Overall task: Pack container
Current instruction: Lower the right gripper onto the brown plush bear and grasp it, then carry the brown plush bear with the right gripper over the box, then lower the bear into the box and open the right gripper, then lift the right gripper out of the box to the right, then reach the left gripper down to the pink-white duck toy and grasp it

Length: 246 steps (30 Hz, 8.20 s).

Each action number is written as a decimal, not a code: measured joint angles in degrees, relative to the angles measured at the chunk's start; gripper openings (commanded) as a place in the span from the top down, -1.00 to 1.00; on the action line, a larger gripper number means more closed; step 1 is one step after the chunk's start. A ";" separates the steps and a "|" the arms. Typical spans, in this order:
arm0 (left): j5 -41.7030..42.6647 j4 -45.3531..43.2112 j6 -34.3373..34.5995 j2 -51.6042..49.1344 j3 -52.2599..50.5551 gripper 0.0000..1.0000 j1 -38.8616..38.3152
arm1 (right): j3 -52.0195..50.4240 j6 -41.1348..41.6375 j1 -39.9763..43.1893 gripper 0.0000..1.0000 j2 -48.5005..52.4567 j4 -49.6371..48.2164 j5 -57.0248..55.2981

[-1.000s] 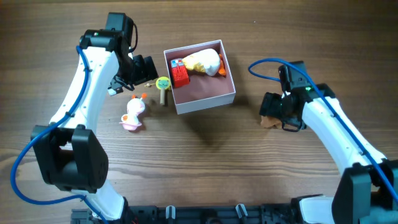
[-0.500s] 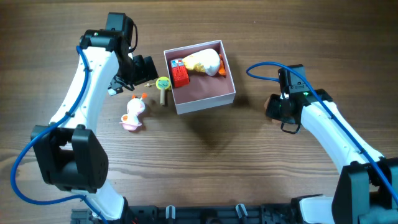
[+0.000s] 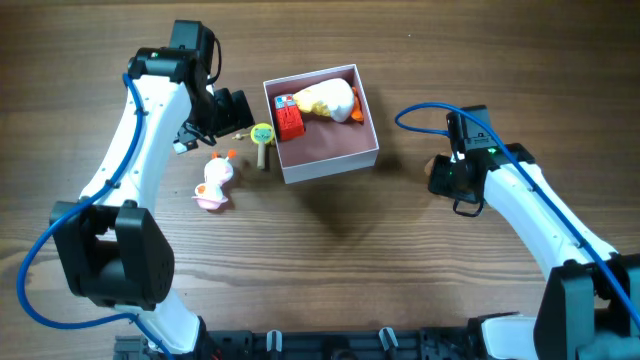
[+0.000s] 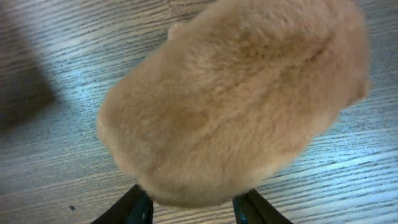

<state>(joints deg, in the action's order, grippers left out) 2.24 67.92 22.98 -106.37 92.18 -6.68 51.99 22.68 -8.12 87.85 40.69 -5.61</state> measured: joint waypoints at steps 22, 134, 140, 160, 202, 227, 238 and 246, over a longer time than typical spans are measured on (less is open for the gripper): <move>0.00 0.00 0.00 0.00 0.00 -0.99 0.00 | 0.00 16.44 0.48 -0.22 0.61 -9.60 -5.44; 0.00 0.00 0.00 0.00 0.00 -1.00 0.00 | 16.20 -14.73 -22.82 0.91 9.73 -12.50 3.69; 0.00 0.00 0.00 0.00 0.00 -1.00 0.00 | 16.20 -14.73 -22.82 0.91 9.73 -12.52 3.69; 0.00 0.00 0.00 0.00 0.00 -1.00 0.00 | 15.87 -14.36 -22.82 -0.05 15.39 -14.14 4.13; 0.00 0.00 0.00 0.00 0.00 -1.00 0.00 | 24.15 -7.93 -4.96 -0.99 -3.50 9.90 -8.39; -0.02 -2.60 0.00 0.00 0.00 -0.99 0.00 | 24.15 -7.93 -4.94 -0.99 -3.50 9.86 -8.41; -1.20 -1.20 0.00 0.00 -3.65 -1.00 0.00 | 24.15 -7.91 -4.94 -0.99 -3.50 9.86 -8.41; -2.60 -9.01 0.00 0.00 -16.00 -1.00 0.00 | 24.15 -7.93 -4.94 -0.99 -3.50 9.86 -8.41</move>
<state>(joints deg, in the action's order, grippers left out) -0.36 58.92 22.98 -106.37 76.18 -6.68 76.14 14.74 -13.06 84.36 50.54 -14.02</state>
